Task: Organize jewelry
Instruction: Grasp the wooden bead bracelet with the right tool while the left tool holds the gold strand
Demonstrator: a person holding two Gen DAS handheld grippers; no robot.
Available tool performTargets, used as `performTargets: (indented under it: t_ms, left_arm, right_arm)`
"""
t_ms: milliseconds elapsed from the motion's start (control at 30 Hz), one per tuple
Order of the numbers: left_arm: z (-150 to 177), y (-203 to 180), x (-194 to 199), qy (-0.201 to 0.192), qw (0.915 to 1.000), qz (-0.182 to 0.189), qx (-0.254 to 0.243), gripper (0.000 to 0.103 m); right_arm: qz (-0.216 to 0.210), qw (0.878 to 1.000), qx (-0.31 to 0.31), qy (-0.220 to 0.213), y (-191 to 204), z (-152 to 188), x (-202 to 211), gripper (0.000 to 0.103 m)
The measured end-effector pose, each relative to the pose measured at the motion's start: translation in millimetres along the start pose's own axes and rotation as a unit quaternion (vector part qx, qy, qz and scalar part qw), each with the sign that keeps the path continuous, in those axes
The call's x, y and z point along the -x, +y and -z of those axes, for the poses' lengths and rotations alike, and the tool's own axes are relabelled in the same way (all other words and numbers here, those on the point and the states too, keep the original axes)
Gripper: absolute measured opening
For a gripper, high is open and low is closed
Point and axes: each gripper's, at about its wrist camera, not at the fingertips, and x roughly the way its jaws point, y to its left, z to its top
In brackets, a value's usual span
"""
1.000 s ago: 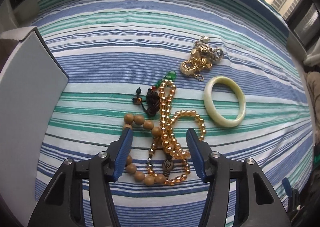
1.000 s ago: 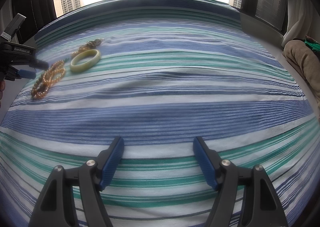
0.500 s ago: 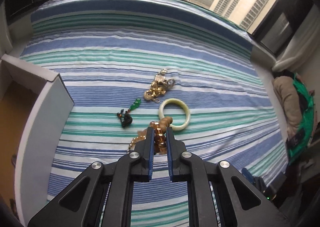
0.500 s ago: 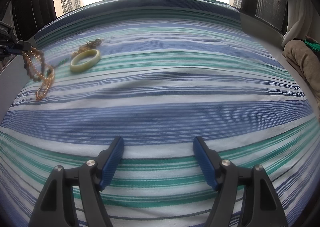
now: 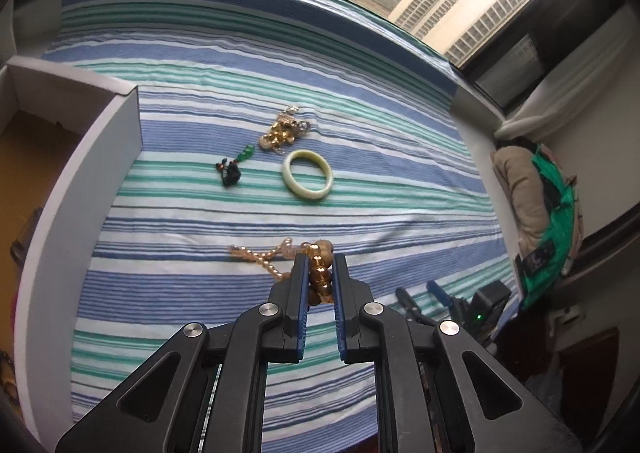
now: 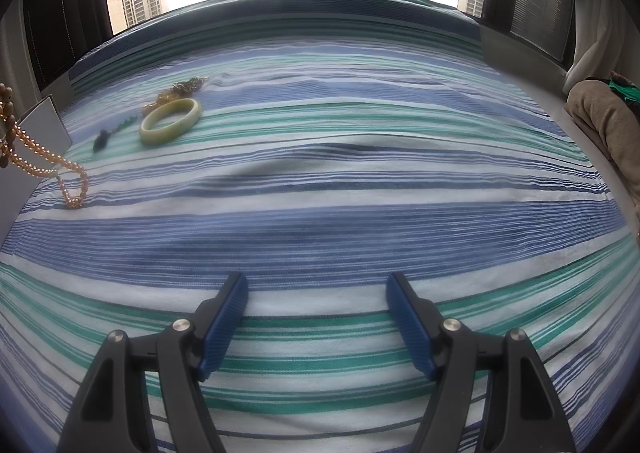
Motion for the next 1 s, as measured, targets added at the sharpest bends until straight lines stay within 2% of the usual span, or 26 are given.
performTargets:
  t_ms: [133, 233, 367, 433, 500, 567, 600, 667, 767, 800, 833, 900, 933, 1000]
  left_arm:
    - [31, 47, -22, 0.016, 0.9973, -0.066, 0.029, 0.01]
    - [55, 84, -37, 0.026, 0.9936, -0.093, 0.057, 0.01]
    - [82, 119, -36, 0.018, 0.9904, -0.089, 0.104, 0.012]
    - [92, 130, -31, 0.009, 0.9884, -0.092, 0.121, 0.023]
    - [103, 133, -24, 0.001, 0.9869, -0.102, 0.125, 0.029]
    - [116, 132, -19, -0.003, 0.9871, -0.106, 0.12, 0.03]
    - [123, 132, -17, -0.005, 0.9871, -0.108, 0.118, 0.032]
    - [136, 132, -14, -0.007, 0.9867, -0.112, 0.117, 0.032]
    - [151, 130, -8, -0.011, 0.987, -0.107, 0.119, 0.035]
    - [155, 129, -6, -0.013, 0.9872, -0.103, 0.121, 0.036]
    - [159, 128, -2, -0.016, 0.9875, -0.098, 0.123, 0.037]
    - [164, 127, 4, -0.019, 0.9878, -0.089, 0.126, 0.038]
    - [167, 127, 9, -0.022, 0.9877, -0.088, 0.127, 0.038]
    - [172, 126, 18, -0.031, 0.9876, -0.089, 0.126, 0.04]
  right_arm:
    - [0.0, 1.0, 0.0, 0.0, 0, 0, 0, 0.073]
    - [0.0, 1.0, 0.0, 0.0, 0, 0, 0, 0.073]
    - [0.001, 1.0, 0.001, 0.0, 1, 0, 0, 0.073]
    - [0.001, 1.0, 0.001, 0.001, 1, 0, 0, 0.073]
    - [0.002, 1.0, 0.002, 0.0, 1, 0, 0, 0.073]
    - [0.008, 1.0, 0.002, 0.018, 7, -3, 5, 0.073]
    - [-0.013, 1.0, 0.001, 0.012, 16, -4, 15, 0.073]
    - [-0.095, 0.995, 0.012, -0.01, 45, -11, 41, 0.073]
    - [-0.229, 0.97, 0.076, 0.013, 112, -27, 61, 0.073]
    - [-0.27, 0.958, 0.091, 0.026, 135, -32, 61, 0.066]
    - [-0.302, 0.947, 0.101, 0.045, 156, -36, 57, 0.054]
    - [-0.333, 0.931, 0.12, 0.092, 197, -41, 37, 0.045]
    - [-0.338, 0.925, 0.135, 0.113, 216, -41, 25, 0.044]
    - [-0.323, 0.923, 0.16, 0.133, 244, -38, 6, 0.042]
